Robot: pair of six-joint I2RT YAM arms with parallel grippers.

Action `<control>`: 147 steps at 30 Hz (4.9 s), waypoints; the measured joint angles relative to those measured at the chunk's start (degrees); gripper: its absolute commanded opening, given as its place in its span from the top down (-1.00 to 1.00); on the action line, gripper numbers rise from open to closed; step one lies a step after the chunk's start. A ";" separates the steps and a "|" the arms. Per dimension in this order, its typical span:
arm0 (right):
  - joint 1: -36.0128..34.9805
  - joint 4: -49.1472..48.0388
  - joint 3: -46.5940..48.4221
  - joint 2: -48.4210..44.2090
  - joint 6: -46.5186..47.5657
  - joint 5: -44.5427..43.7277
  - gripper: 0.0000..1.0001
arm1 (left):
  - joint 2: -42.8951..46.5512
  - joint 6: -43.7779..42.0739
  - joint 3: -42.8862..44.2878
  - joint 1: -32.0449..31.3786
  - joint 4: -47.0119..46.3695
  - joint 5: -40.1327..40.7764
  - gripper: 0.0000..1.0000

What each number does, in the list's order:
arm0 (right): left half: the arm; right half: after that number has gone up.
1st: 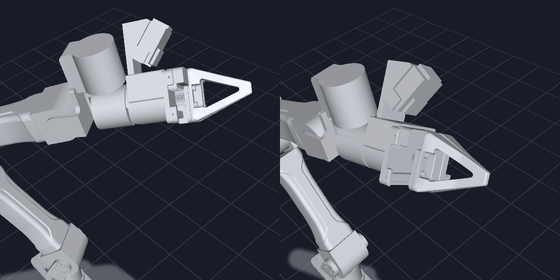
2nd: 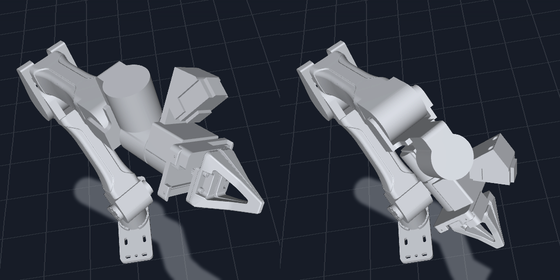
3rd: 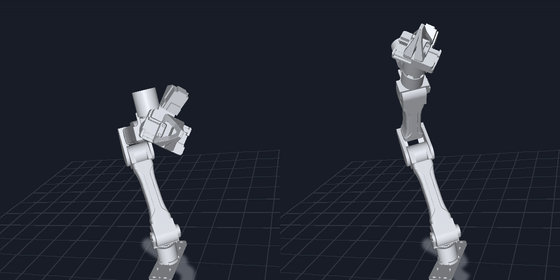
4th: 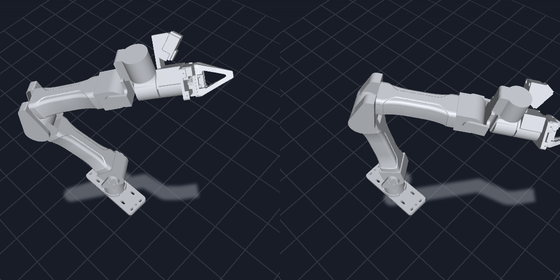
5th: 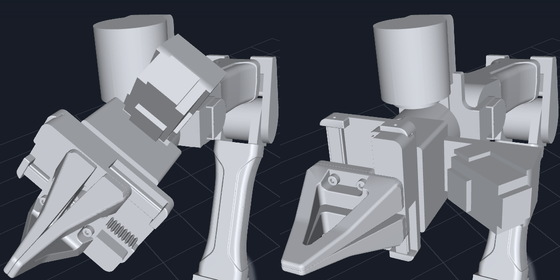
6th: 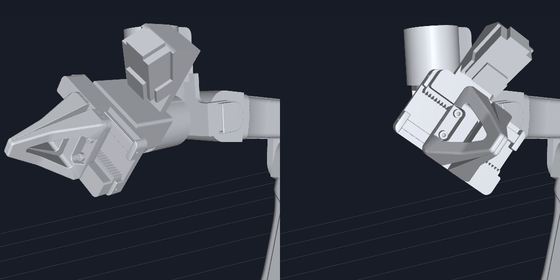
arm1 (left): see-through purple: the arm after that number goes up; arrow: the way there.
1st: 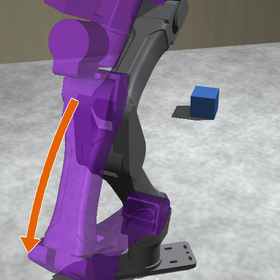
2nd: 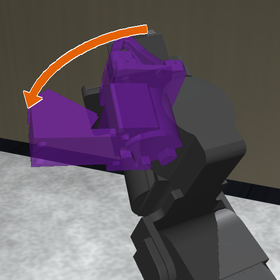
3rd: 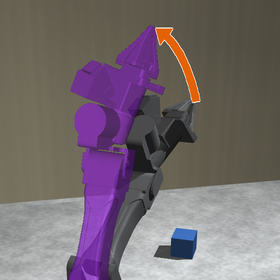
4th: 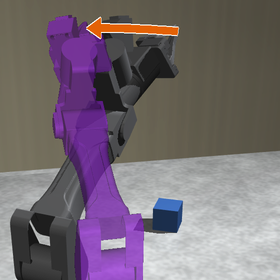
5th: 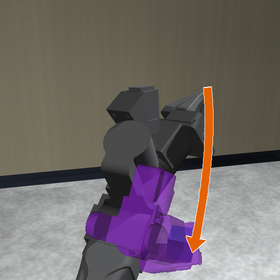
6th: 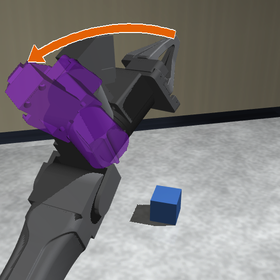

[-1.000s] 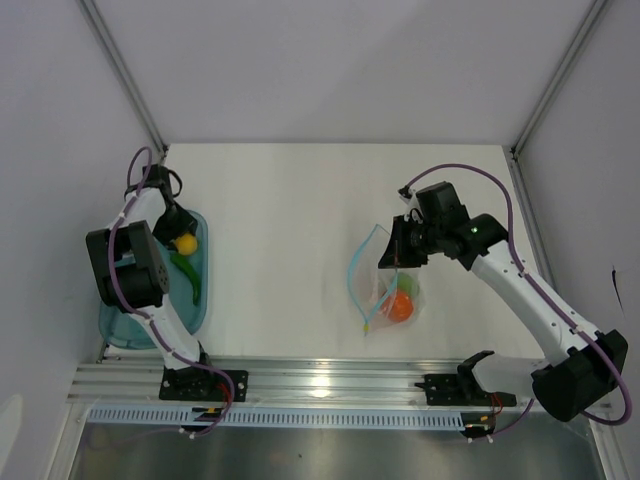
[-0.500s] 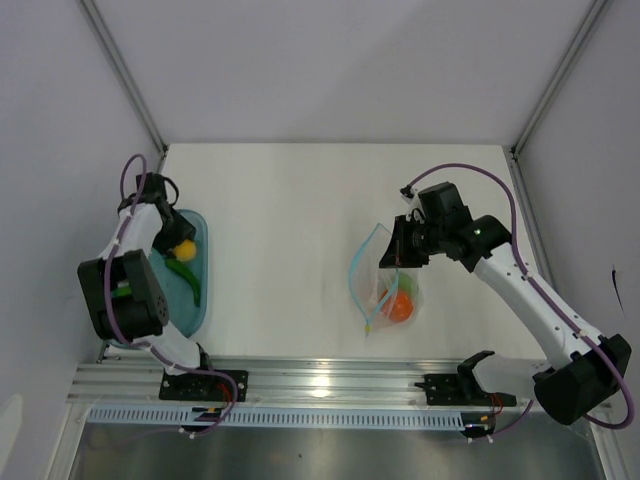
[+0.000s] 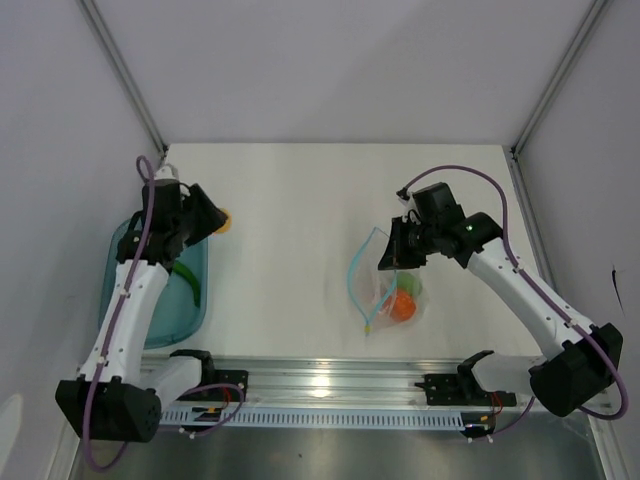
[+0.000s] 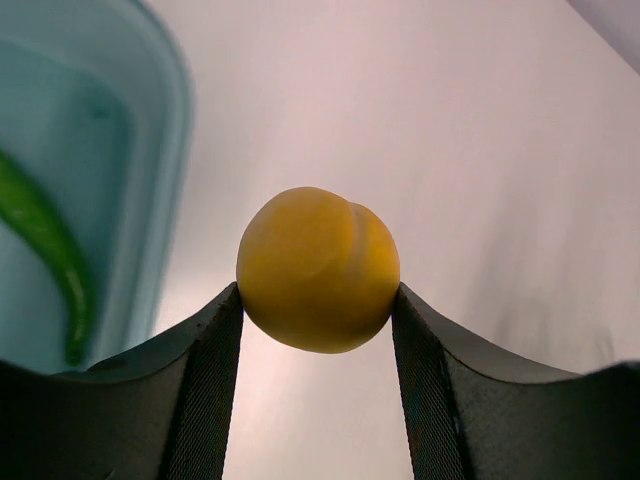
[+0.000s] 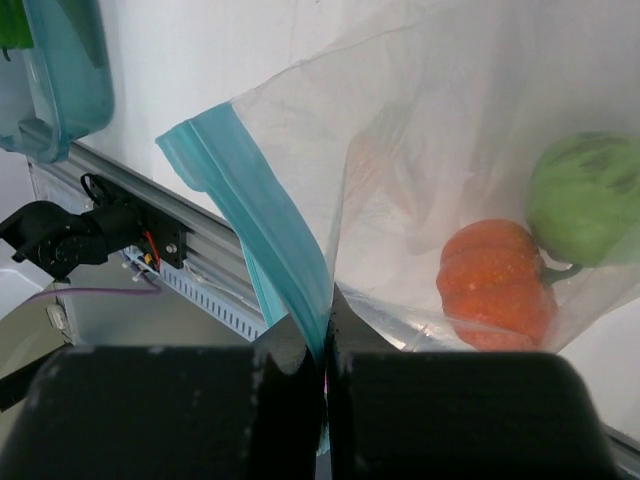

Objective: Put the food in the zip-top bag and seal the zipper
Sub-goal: Pick up the fake fruit from the bin, then place the fake fruit in the zipper food storage bag, then pick up the fake vegetable from the bin.

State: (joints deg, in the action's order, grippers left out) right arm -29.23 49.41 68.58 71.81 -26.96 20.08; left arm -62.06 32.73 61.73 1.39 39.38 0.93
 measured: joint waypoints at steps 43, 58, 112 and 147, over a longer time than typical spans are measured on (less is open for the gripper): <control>-1.84 0.46 3.28 -1.38 -1.79 -0.74 1.00 | -12.07 11.39 -7.50 -54.88 -28.94 -14.34 -0.68; -1.95 0.44 2.78 -1.66 -1.75 -0.92 1.00 | 3.54 5.18 -6.67 -52.52 -17.75 -2.97 -0.99; -1.86 -5.18 -4.07 -1.99 0.68 2.86 1.00 | -25.68 8.87 -11.50 14.29 3.06 12.11 -0.60; -1.97 -4.09 -2.95 -0.35 -0.35 0.59 1.00 | 10.27 -1.95 -9.70 -0.04 2.14 -19.45 0.99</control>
State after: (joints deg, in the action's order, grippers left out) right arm -31.20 45.32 65.63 71.46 -27.31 20.67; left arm -51.79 30.79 52.03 1.34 41.52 -18.52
